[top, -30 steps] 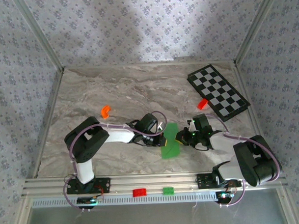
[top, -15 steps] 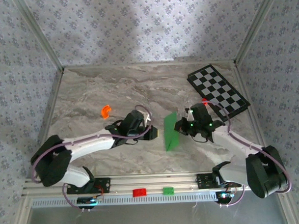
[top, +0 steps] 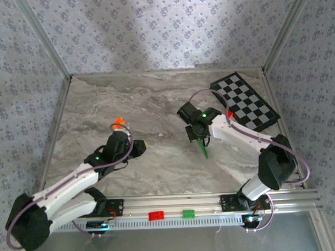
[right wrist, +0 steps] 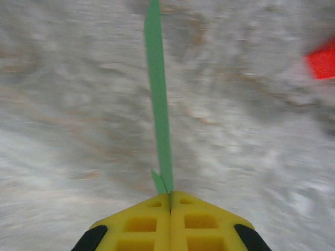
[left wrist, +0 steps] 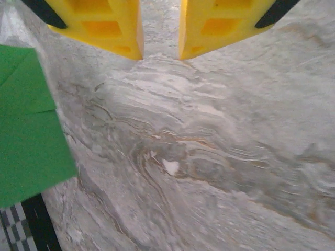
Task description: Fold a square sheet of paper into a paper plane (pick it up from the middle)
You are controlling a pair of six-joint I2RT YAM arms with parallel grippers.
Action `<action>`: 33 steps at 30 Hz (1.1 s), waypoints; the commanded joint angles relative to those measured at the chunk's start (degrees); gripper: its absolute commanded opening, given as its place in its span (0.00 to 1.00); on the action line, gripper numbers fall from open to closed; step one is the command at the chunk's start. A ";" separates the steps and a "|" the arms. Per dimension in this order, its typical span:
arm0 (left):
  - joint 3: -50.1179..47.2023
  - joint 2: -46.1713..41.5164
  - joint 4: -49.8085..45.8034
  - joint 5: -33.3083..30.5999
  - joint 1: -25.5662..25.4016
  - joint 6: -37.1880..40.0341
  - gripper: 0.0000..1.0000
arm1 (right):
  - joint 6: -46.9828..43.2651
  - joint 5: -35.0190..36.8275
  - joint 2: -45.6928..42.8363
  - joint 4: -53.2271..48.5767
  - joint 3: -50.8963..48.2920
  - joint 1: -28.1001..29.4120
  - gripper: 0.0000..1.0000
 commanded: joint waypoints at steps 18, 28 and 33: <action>-1.37 -22.36 -22.64 -6.53 10.64 -0.03 0.35 | 10.91 -1.00 30.28 -2.81 25.98 16.67 0.17; -1.69 -17.89 -17.04 4.86 13.30 3.51 0.34 | 14.43 -46.12 13.78 36.56 2.03 4.60 0.46; -0.48 -6.63 -9.42 15.73 13.39 4.57 0.33 | 17.79 -49.77 8.46 44.61 -12.68 -4.43 0.31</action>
